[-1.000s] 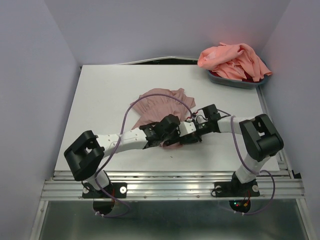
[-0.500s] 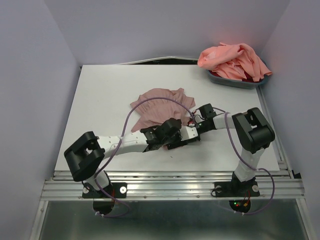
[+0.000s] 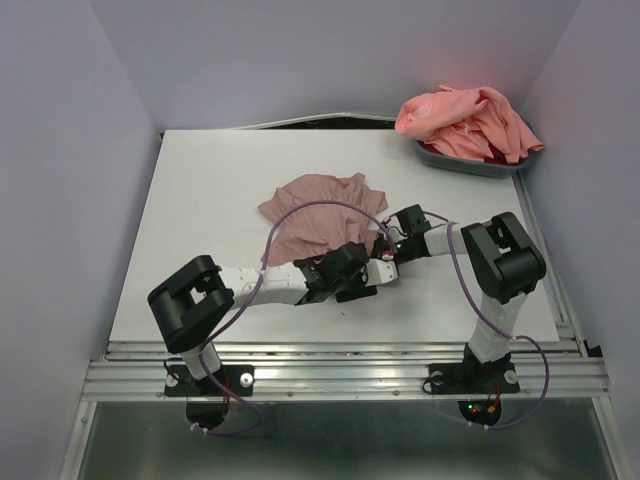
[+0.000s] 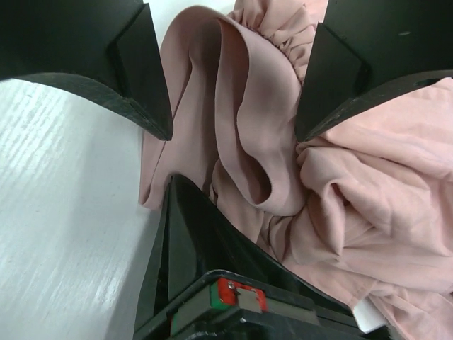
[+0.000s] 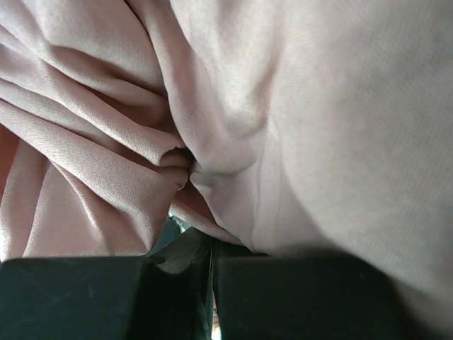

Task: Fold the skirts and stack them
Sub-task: Fold the skirt

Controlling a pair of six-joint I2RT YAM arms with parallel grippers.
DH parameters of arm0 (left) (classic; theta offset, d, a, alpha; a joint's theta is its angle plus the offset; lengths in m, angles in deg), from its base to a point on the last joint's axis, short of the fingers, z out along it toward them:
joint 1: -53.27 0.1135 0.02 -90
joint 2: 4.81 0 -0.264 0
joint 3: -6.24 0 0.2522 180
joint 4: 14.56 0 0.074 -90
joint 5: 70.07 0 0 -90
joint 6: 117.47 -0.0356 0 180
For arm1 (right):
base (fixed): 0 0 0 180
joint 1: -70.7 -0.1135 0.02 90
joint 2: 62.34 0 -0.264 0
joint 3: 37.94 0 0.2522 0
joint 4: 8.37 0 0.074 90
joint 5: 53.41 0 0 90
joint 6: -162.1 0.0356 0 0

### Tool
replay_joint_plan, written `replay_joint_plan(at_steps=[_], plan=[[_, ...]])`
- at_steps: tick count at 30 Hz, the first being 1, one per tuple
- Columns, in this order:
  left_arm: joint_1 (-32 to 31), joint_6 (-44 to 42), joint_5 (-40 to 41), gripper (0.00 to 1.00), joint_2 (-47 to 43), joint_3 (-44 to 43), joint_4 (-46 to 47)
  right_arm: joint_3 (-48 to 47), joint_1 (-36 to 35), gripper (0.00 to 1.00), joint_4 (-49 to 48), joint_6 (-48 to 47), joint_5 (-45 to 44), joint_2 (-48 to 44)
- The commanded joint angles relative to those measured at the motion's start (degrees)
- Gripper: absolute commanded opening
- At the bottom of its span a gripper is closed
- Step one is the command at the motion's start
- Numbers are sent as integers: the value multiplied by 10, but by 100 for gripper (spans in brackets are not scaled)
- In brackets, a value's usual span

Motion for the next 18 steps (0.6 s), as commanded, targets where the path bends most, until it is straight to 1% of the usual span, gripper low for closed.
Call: replay_joint_plan(at_steps=[1,3,6,9,10,12,13,15,16,18], plan=[[-2,-11,45,82,10,-1,33,-2,-2,1,16,10,-22,11],[-1,-12,71,81,17,3,48,2,-2,1,17,9,-23,9],[4,-13,77,75,16,0,51,2,-2,1,17,1,-25,12],[8,-15,77,66,8,2,59,-1,-2,1,16,-3,-26,18],[10,-15,75,59,6,1,59,-2,-2,1,16,-4,-28,19],[12,-16,68,52,1,3,59,-2,-2,1,16,-5,-28,19],[14,-17,63,43,-1,4,59,-2,-2,1,16,-3,-28,19],[13,-18,59,35,-3,5,56,-3,-2,1,17,-3,-27,19],[13,-19,59,26,-3,5,55,-3,-2,1,17,-1,-27,19],[13,-18,53,18,-9,6,55,-6,-2,1,17,0,-26,19]])
